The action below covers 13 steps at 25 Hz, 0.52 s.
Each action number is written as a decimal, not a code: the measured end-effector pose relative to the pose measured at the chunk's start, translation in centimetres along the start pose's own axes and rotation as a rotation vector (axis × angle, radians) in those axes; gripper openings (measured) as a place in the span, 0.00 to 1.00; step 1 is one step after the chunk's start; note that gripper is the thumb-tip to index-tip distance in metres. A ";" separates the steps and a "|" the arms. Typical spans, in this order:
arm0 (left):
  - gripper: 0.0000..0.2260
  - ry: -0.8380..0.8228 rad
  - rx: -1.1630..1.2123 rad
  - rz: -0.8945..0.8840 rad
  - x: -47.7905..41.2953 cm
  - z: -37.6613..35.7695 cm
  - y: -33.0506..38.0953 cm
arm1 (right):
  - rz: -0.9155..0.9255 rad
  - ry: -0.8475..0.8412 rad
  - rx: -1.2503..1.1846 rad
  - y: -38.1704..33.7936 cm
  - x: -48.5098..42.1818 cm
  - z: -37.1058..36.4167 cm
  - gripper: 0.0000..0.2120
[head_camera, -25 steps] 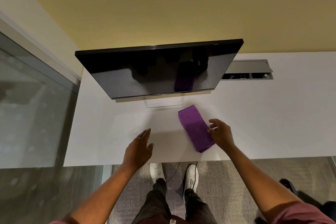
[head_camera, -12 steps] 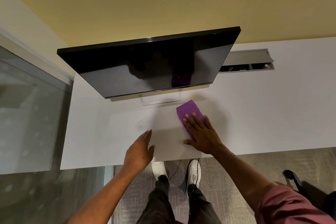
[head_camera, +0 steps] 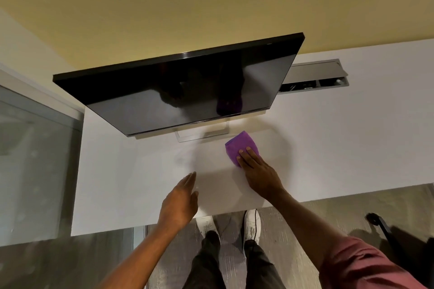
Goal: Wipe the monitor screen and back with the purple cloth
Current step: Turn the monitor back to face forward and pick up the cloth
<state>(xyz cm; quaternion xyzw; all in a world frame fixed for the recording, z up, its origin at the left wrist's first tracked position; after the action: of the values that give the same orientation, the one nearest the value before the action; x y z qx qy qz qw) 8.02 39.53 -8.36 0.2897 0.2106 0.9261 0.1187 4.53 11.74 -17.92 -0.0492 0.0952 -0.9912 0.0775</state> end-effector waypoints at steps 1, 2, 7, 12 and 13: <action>0.29 0.001 -0.006 0.004 -0.3 0.2 0.1 | -0.008 -0.018 0.004 -0.1 -0.1 0.2 0.32; 0.29 0.001 -0.005 0.003 -0.5 0.4 0.3 | -0.023 -0.025 0.002 0.0 0.0 0.5 0.32; 0.30 -0.049 -0.026 -0.082 -2.0 0.6 2.8 | -0.186 0.127 -0.022 2.4 2.3 4.1 0.27; 0.30 -0.093 -0.075 -0.184 -4.0 -0.7 8.7 | -0.381 0.211 -0.030 9.0 6.5 8.2 0.28; 0.31 -0.091 -0.078 -0.196 -4.6 -1.1 10.1 | -0.419 0.215 -0.030 10.8 7.4 8.8 0.28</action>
<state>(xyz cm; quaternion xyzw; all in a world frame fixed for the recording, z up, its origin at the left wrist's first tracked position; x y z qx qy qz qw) 10.06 28.69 -6.74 0.3048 0.1962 0.9034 0.2293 -0.17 -1.53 -10.86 0.0368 0.1055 -0.9836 -0.1414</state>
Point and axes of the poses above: each hand's wrist, its own x-axis away from the middle knuckle, its own z-axis out of the back of the hand, y = z × x, the point moved 5 cm from there along -x, towards the middle knuckle, and after that the axes turned 3 degrees about x, right-handed, at the moved point
